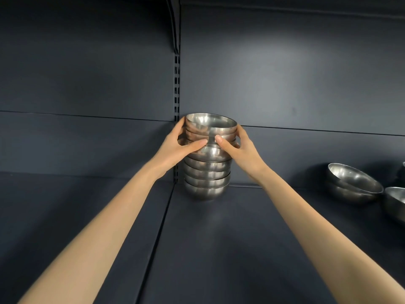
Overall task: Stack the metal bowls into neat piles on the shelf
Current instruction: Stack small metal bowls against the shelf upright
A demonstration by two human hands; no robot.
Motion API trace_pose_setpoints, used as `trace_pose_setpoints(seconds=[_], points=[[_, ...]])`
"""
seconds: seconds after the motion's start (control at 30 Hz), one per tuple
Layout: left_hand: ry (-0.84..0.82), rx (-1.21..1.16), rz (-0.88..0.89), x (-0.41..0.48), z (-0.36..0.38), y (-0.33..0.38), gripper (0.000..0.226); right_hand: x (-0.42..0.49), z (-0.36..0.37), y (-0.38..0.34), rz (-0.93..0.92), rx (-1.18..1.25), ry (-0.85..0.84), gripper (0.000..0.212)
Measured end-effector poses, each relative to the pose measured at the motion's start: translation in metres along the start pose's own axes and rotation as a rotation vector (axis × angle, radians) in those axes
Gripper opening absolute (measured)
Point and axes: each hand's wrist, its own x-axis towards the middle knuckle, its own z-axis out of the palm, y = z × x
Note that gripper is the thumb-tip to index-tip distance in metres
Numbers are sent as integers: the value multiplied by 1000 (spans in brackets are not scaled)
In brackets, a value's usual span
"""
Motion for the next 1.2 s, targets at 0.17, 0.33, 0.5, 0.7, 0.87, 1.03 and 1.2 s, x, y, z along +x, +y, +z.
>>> trace_pose_setpoints(seconds=[0.17, 0.33, 0.5, 0.7, 0.87, 1.03, 1.2], points=[[-42, 37, -48, 1, 0, -9, 99, 3, -3, 8, 12, -47, 24, 57], [-53, 23, -61, -2, 1, -18, 117, 6, -5, 10, 43, -115, 75, 52], [-47, -3, -6, -4, 5, -23, 57, 8, -6, 11, 80, -113, 90, 67], [-63, -37, -34, -4, 0, -19, 88, 6, -3, -1, 110, -67, 26, 48], [4, -16, 15, 0, 3, -13, 56, 8, 6, 0, 116, -13, 142, 38], [-23, 54, 4, 1, -2, -12, 78, 6, 11, -7, 166, -40, 196, 47], [-115, 204, -74, -7, -6, -3, 106, -10, 3, -26, 198, -239, 135, 84]])
